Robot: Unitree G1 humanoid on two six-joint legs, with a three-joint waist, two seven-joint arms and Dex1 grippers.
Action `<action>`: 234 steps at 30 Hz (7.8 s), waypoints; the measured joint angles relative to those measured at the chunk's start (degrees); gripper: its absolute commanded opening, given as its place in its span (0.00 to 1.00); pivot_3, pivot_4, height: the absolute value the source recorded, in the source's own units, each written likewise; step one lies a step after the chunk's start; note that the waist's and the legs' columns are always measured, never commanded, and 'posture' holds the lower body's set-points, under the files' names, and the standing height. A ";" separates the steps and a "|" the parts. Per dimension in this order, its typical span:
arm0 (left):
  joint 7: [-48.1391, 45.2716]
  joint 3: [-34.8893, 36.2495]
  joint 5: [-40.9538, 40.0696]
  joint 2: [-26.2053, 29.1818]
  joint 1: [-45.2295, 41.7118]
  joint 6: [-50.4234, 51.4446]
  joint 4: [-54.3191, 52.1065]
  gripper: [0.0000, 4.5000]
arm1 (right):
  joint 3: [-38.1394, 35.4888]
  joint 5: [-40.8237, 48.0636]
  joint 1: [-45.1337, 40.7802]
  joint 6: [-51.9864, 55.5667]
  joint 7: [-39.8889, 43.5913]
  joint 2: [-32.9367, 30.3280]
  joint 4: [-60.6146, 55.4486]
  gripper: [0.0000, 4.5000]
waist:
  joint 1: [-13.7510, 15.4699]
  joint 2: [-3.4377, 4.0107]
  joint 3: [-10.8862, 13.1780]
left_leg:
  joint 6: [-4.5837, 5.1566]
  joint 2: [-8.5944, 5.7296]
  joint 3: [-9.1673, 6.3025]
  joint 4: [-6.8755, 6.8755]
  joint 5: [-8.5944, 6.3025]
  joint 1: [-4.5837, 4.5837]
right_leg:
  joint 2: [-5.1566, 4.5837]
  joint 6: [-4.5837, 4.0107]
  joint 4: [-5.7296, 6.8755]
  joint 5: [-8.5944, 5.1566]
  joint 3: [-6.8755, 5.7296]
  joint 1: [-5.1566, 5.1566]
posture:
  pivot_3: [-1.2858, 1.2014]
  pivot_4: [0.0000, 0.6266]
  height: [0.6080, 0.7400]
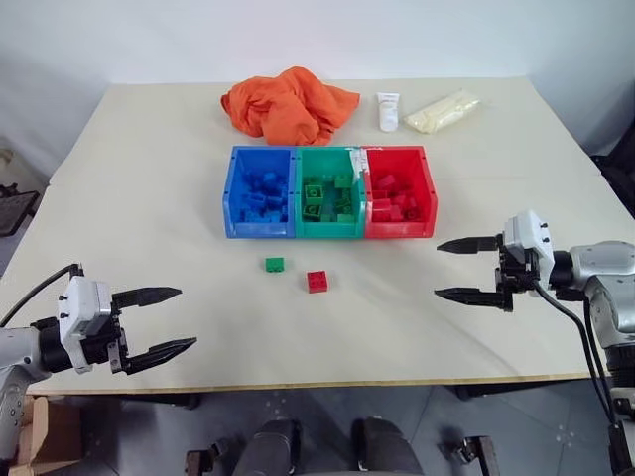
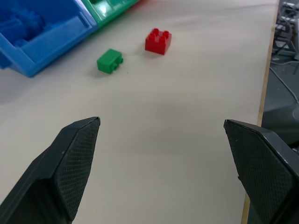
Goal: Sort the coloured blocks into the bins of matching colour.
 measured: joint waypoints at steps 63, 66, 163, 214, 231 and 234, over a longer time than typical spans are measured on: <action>8.24 -43.77 31.53 -28.46 -54.55 -1.23 30.10 0.33 | -12.01 5.83 23.21 3.84 -18.79 -0.45 -24.99 1.00 | 1.66 -0.07 0.04 | 0.02 -0.04 0.10 0.34 0.02 -0.09 | 0.23 0.07 0.55 0.03 -0.07 -0.04 | 0.52 0.24 1.00; 10.02 -41.50 29.94 -31.08 -54.72 -0.34 30.11 0.33 | -14.80 6.30 24.85 3.86 -20.28 0.09 -24.80 1.00 | 1.63 -0.08 0.04 | 0.02 -0.04 0.10 0.34 0.02 -0.08 | 0.25 0.07 0.57 0.04 -0.07 -0.04 | 0.52 0.24 1.00; 6.37 -22.85 28.83 -35.26 -76.96 -24.75 68.79 1.00 | -17.55 9.35 23.02 6.81 -23.18 -1.41 -25.38 1.00 | 1.41 -0.28 0.15 | 0.10 -0.02 0.56 0.40 0.04 -0.06 | 0.59 0.21 0.87 0.09 -0.10 -0.30 | 0.52 0.24 1.00; -8.90 -18.43 6.85 -16.53 -30.48 -12.93 21.98 1.00 | -2.21 -0.69 13.16 8.34 -19.07 1.83 -7.00 1.00 | 0.89 -0.19 0.08 | 0.11 0.01 0.35 0.39 0.02 0.01 | 0.19 0.19 0.71 0.09 0.25 -0.15 | 0.52 0.24 1.00; -7.36 -17.33 5.75 -14.86 -27.16 -12.27 18.54 1.00 | -0.69 -3.03 10.91 5.15 -22.67 5.42 -2.93 0.33 | 0.21 -0.18 0.07 | 0.10 0.02 0.35 0.36 0.02 0.02 | 0.19 0.18 0.69 0.09 0.25 -0.17 | 0.52 0.24 1.00; -6.81 -17.16 5.75 -14.60 -27.37 -12.40 18.67 1.00 | -0.76 -2.39 4.89 7.22 -25.65 7.28 -4.43 0.33 | -0.37 -0.15 0.06 | 0.07 0.02 0.37 0.36 0.04 0.03 | 0.20 0.17 0.69 0.09 0.29 -0.20 | 0.52 0.24 1.00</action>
